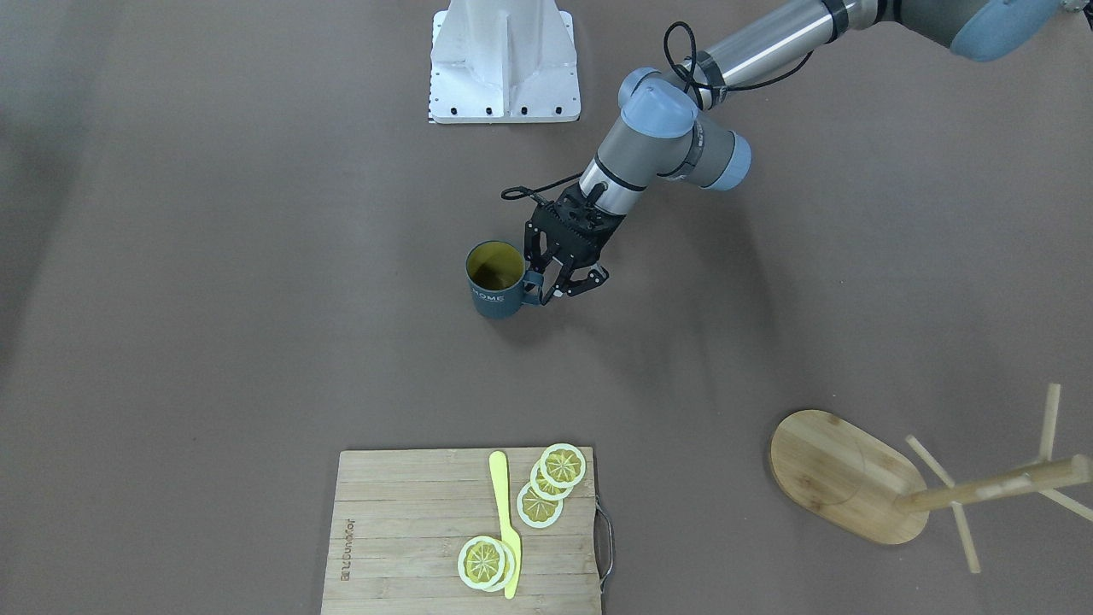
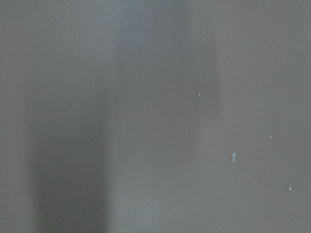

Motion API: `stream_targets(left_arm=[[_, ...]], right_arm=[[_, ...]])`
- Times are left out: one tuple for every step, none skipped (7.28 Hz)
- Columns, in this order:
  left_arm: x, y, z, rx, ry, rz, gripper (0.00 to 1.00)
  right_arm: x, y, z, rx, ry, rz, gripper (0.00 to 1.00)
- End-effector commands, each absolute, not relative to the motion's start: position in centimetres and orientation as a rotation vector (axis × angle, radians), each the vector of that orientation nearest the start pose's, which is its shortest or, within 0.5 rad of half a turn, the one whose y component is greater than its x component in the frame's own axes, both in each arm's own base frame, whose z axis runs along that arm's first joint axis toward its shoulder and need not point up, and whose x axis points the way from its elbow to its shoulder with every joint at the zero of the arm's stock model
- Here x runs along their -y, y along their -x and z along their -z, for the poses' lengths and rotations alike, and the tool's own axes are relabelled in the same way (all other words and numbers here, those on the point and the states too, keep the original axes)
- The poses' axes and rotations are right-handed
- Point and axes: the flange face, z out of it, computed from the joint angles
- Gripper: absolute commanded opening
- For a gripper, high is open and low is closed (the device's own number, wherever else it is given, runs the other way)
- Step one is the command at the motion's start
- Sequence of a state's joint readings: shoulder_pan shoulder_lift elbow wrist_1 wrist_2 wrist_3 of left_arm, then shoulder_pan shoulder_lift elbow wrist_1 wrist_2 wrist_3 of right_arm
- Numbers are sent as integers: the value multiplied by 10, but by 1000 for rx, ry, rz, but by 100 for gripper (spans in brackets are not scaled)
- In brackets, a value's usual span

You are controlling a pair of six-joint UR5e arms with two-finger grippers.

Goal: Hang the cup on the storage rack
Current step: 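Close the left gripper on the teal mug's handle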

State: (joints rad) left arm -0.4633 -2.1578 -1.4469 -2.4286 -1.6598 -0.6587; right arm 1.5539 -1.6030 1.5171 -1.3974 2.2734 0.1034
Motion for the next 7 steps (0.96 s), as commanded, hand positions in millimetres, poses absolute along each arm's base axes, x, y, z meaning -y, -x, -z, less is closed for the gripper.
stream_targets(left_arm=[[428, -578, -271, -1083, -788, -436, 30], [428, -579, -273, -1087, -790, -434, 26], [429, -580, -275, -1091, -793, -434, 21], [429, -580, -275, -1092, -794, -434, 18], [429, -579, -276, -1091, -793, -432, 11], [429, -578, -275, -1093, -795, -431, 8], [430, -576, -273, -1105, -806, -427, 3]], right_arm=[[484, -61, -688, 706, -42, -52, 100], [484, -61, -688, 706, -42, -52, 100], [484, -61, -688, 706, -42, -52, 100], [484, -61, -688, 706, -43, -51, 100], [484, -61, -688, 706, -42, -52, 100], [484, -61, -688, 706, -42, -52, 100], [483, -61, -689, 706, -40, -52, 100]])
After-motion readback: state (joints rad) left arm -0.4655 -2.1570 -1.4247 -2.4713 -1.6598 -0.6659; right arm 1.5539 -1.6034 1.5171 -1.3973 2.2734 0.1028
